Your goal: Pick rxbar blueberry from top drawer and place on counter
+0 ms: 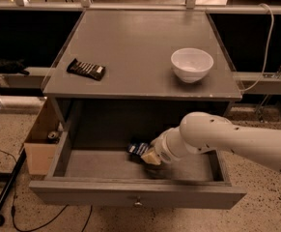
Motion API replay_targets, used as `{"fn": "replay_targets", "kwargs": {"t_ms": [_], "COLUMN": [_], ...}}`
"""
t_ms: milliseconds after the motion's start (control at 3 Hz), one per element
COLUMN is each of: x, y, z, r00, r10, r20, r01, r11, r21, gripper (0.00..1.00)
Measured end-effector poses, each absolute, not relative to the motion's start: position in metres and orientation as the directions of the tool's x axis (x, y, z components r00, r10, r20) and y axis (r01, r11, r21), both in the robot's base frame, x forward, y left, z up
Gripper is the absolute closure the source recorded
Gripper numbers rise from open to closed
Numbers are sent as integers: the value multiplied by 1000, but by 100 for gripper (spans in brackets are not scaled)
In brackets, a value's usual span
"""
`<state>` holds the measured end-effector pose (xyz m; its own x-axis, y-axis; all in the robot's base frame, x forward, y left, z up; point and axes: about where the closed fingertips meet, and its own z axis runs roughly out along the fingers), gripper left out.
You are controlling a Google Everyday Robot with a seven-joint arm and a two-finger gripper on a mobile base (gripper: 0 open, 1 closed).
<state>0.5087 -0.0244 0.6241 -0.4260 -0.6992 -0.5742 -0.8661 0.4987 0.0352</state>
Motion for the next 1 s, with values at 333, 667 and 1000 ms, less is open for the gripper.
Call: {"fn": "replay_targets", "kwargs": {"t_ms": [333, 667, 1000], "x": [495, 487, 490], "y": [-41, -54, -54], "z": [661, 720, 769], "r00": [-389, -320, -264], "r10": [-701, -725, -758], "r20": [-598, -610, -597], "r01": [-871, -874, -874], "r11": [492, 474, 450], "r21": [-11, -105, -185], "gripper": [100, 100, 100]}}
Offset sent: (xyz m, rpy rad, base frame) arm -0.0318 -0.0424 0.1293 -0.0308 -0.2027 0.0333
